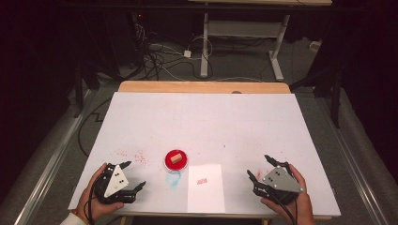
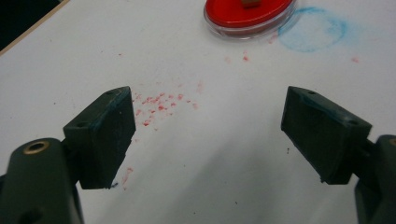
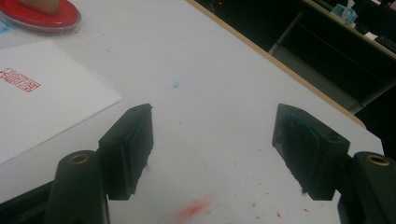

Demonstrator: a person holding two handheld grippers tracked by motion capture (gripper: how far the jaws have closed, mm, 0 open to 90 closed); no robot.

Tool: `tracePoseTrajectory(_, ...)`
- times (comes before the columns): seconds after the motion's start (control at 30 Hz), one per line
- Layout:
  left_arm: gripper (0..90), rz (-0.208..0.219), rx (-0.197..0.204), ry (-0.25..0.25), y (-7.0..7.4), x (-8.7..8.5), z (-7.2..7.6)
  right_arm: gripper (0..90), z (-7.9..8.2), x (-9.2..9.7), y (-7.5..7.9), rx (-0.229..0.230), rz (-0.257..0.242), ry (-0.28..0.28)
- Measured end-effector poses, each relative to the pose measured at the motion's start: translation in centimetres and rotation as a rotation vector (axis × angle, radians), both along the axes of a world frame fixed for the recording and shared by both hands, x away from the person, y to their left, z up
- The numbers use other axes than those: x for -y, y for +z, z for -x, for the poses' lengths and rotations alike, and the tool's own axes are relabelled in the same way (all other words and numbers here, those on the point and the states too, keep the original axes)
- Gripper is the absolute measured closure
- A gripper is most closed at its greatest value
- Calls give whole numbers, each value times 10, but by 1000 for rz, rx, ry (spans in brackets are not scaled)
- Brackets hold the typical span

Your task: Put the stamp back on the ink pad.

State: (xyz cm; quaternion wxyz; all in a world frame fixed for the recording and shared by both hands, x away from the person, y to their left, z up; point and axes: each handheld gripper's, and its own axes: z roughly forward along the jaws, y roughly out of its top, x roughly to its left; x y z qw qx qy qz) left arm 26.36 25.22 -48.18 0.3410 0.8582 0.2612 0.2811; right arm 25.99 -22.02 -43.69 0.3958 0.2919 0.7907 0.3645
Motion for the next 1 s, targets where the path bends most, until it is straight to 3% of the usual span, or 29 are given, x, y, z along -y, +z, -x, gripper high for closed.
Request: tracePoseTrajectory(1.0,174,-4,-13,12,0,0,-3,296,-1,1,0,-3,-6,9)
